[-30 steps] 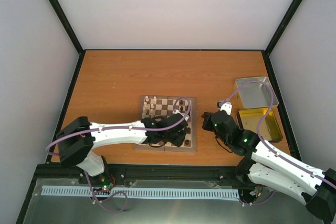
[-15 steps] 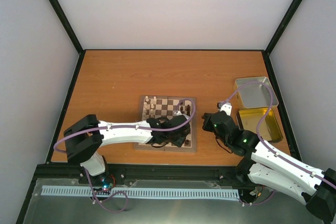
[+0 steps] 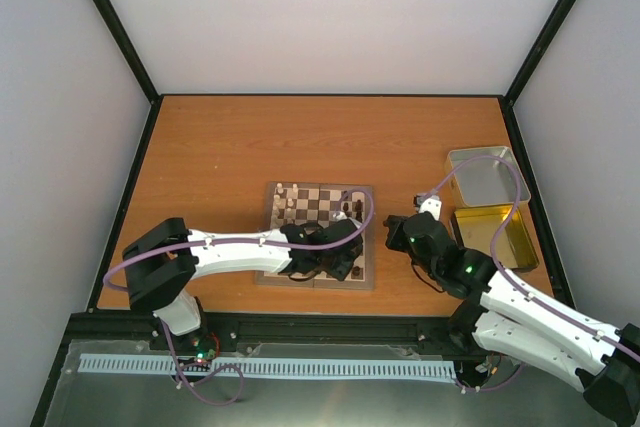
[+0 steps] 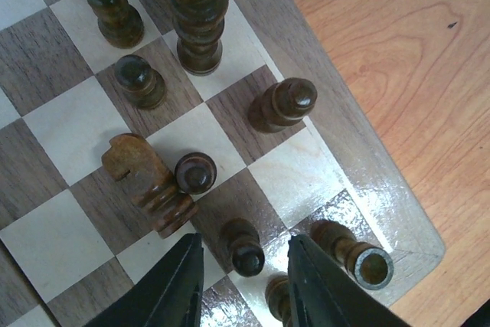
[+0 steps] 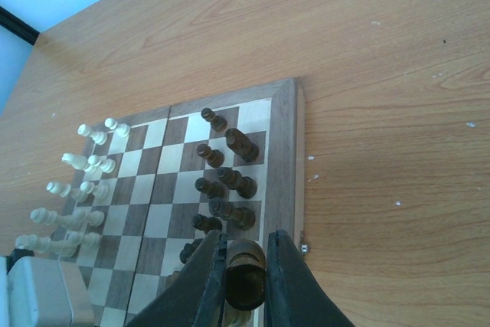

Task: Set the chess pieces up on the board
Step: Place the chess piece on the chessboard, then pick up the chess piece from the chessboard.

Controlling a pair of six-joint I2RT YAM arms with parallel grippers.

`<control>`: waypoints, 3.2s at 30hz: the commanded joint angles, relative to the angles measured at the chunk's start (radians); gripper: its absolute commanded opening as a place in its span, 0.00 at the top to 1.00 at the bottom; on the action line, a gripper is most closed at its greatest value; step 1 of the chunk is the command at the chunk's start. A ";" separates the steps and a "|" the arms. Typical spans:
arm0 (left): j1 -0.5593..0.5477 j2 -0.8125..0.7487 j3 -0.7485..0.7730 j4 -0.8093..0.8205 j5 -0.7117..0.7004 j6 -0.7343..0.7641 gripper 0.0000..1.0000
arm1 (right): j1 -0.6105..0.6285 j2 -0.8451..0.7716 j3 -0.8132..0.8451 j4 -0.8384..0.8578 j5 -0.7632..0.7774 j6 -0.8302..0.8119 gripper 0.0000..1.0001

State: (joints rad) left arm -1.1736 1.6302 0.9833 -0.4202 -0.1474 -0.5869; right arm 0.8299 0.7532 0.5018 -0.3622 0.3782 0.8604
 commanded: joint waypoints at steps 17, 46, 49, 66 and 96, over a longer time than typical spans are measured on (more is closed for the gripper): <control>0.250 -0.454 -0.147 0.014 -0.030 -0.213 0.64 | 0.002 0.079 0.048 0.235 -0.343 -0.351 0.97; 0.476 -0.634 -0.249 -0.030 -0.076 -0.234 0.58 | 0.141 0.859 0.432 0.103 -0.363 -0.655 0.87; 0.477 -0.626 -0.243 -0.030 -0.083 -0.225 0.58 | 0.141 0.866 0.466 0.038 -0.353 -0.642 0.73; 0.502 -0.671 -0.241 -0.074 -0.154 -0.222 0.52 | 0.141 0.954 0.685 -0.331 -0.383 -0.402 0.56; 0.520 -0.684 -0.282 -0.045 -0.125 -0.218 0.52 | -0.007 0.934 0.788 -0.276 -0.233 -0.393 0.90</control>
State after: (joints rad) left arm -0.6666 0.9573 0.7013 -0.4759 -0.2787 -0.8185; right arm 0.9146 1.7390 1.2613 -0.6617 0.0937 0.4644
